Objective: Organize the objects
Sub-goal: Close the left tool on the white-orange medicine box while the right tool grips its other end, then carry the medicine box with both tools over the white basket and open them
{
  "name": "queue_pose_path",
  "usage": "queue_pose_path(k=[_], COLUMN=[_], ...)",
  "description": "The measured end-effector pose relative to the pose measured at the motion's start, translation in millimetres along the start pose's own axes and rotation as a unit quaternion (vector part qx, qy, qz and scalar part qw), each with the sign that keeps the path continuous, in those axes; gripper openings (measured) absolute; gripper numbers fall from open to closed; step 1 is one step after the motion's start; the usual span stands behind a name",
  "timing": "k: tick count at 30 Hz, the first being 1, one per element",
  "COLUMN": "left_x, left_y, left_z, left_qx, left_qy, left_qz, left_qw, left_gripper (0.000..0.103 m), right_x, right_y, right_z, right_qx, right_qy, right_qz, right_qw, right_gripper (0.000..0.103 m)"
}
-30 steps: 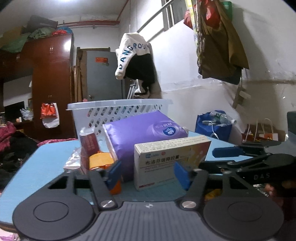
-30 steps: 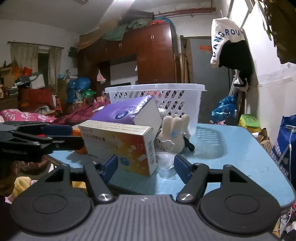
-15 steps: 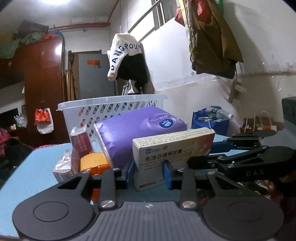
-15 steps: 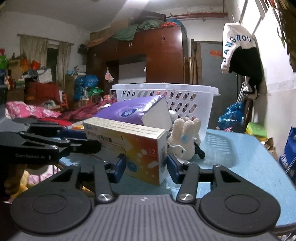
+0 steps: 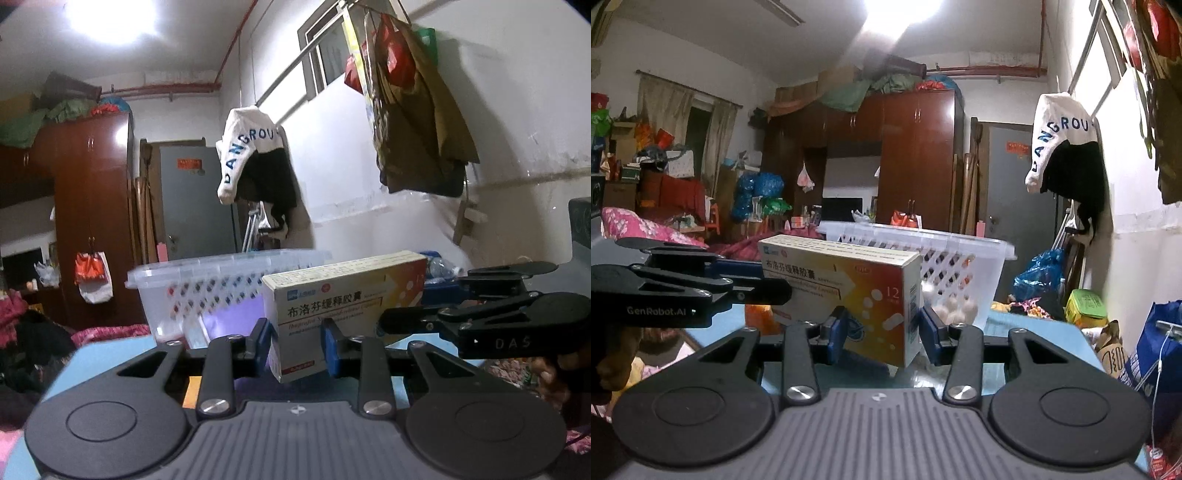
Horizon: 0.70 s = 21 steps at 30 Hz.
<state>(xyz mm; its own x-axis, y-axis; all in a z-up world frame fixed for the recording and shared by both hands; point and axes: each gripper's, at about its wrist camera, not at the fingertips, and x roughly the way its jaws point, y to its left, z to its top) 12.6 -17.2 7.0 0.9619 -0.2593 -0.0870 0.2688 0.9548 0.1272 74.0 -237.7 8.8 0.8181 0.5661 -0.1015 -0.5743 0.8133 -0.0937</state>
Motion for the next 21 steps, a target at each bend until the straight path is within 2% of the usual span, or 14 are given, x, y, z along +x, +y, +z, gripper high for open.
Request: queue_pose_path(k=[4, 10, 21], left_x=[9.9, 44.5, 133.4], left_y=[8.9, 31.2, 75.4], left_z=[23.2, 57.8, 99.1], left_qx=[-0.001, -0.013, -0.019], left_qy=[-0.01, 0.0, 0.048], left_qz=[0.006, 0.014, 0.028], left_qw=[0.9999, 0.9998, 0.9983], left_gripper=[0.034, 0.034, 0.034], right_x=[11.4, 39.5, 111.2], right_y=[-3.8, -13.8, -37.0], right_z=[23.1, 46.1, 70.3], right_qx=[-0.011, -0.013, -0.003], right_qy=[-0.013, -0.013, 0.033], right_qz=[-0.008, -0.012, -0.031], right_qw=[1.0, 1.0, 0.999], right_gripper=[0.046, 0.046, 0.046])
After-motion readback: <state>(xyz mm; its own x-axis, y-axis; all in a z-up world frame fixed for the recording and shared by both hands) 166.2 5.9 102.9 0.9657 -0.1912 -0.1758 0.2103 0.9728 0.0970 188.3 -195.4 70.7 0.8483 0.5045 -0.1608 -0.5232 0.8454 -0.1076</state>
